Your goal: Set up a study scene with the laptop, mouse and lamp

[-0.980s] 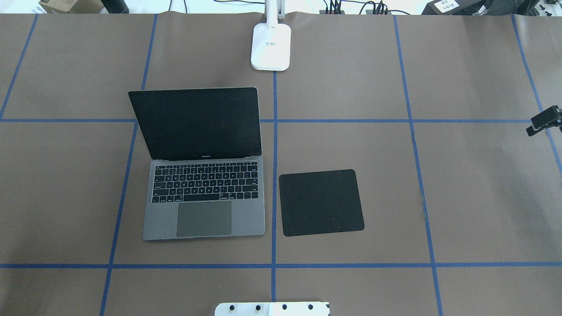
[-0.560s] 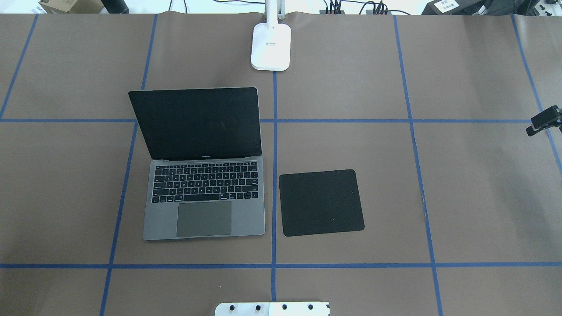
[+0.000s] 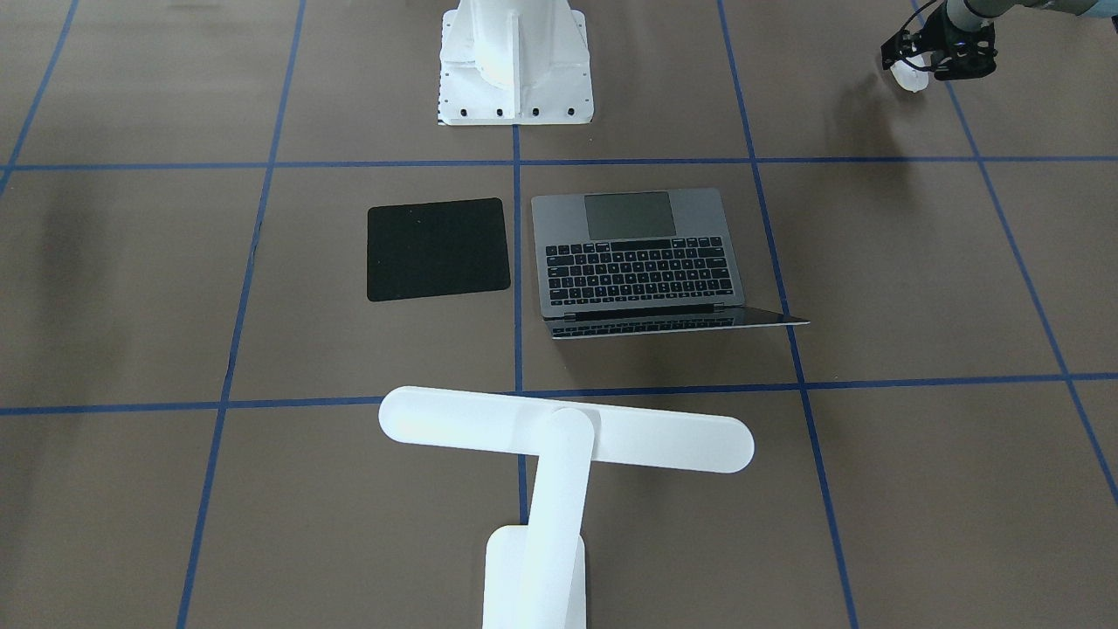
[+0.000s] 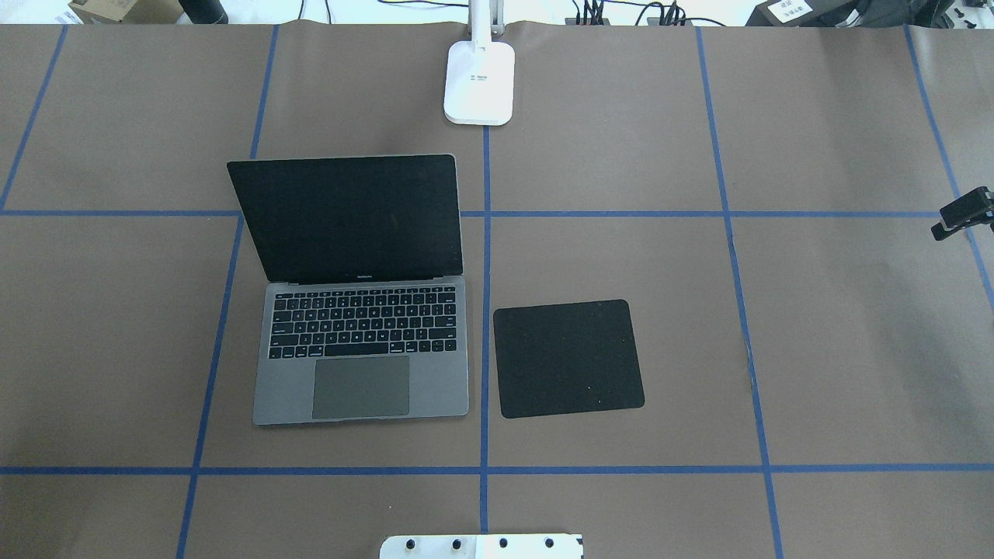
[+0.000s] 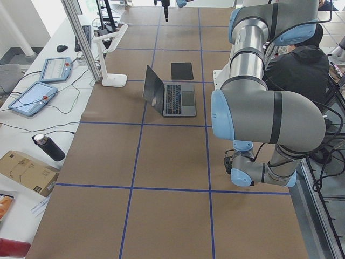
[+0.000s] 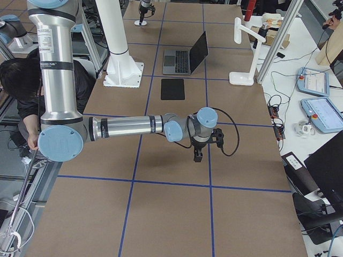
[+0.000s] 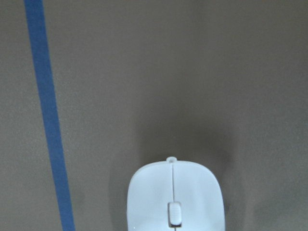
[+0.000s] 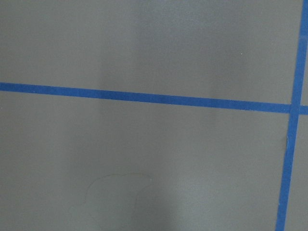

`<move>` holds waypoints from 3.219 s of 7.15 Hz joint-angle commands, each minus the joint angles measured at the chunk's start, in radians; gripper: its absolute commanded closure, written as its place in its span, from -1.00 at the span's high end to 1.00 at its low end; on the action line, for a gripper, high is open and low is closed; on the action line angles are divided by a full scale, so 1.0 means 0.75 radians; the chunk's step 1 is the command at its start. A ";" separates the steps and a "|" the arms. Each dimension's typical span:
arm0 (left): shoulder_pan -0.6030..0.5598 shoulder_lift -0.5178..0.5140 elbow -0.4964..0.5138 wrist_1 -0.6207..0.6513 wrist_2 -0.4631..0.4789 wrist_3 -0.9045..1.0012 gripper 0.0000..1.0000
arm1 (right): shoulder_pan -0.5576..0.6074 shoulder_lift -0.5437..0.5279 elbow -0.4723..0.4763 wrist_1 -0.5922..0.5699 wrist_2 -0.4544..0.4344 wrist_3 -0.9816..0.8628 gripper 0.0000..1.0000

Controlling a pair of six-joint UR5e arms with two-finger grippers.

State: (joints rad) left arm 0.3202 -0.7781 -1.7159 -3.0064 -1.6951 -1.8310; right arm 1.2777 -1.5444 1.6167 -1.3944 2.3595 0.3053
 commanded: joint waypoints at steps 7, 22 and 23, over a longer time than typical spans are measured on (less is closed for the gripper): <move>0.007 0.002 0.001 -0.023 -0.002 -0.029 0.01 | 0.000 -0.027 0.027 0.000 -0.015 0.000 0.98; -0.647 -0.160 -0.281 0.064 -0.347 0.197 -0.25 | -0.039 -0.021 0.012 -0.004 0.002 0.016 0.98; -0.822 -0.278 -0.281 0.213 -0.481 0.275 -0.25 | -0.041 -0.023 0.012 -0.004 0.004 0.016 0.98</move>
State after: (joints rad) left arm -0.1621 -0.8917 -1.9265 -2.9659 -1.9629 -1.6878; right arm 1.2490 -1.5599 1.6260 -1.3973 2.3598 0.3169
